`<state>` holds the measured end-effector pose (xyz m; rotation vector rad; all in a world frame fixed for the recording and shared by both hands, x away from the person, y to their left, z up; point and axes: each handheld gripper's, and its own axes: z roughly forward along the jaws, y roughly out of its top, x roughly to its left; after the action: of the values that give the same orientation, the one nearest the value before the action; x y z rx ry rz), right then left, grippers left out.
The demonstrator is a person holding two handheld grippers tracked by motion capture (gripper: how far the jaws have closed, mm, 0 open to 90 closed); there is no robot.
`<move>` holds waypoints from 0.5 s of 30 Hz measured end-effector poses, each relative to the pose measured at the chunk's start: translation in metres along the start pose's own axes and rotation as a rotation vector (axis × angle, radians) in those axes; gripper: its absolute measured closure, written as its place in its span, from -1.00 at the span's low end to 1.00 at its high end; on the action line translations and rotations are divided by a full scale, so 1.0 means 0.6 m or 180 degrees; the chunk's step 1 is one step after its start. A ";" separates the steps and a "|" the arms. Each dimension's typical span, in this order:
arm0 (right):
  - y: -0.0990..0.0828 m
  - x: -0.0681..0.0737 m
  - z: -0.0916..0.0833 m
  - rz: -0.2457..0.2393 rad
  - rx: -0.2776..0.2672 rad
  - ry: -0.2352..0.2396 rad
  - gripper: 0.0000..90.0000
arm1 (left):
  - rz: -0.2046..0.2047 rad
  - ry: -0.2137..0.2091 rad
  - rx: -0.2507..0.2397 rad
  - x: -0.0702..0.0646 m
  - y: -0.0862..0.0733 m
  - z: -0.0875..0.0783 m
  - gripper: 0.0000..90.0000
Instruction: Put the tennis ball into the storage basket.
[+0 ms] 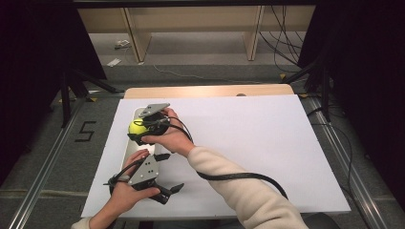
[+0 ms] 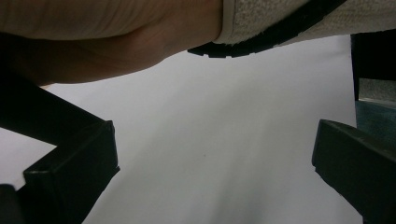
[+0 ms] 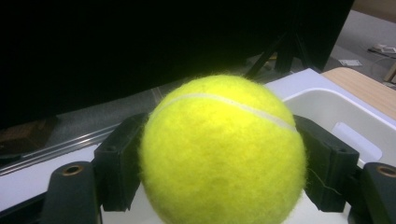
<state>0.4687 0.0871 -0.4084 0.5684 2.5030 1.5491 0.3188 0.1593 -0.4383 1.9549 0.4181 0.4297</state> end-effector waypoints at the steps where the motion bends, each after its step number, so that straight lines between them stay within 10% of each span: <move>1: 0.000 0.000 0.001 0.0000 -0.0001 0.0000 -0.42 | 0.0002 -0.0001 0.0004 0.000 0.000 0.000 -1.00; 15: -0.005 0.000 0.008 -0.0008 0.0060 -0.0005 -0.42 | 0.0000 -0.0010 0.0009 0.000 0.000 0.000 -1.00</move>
<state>0.4692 0.0899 -0.4131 0.5689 2.5188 1.5251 0.3186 0.1591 -0.4384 1.9579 0.4169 0.4260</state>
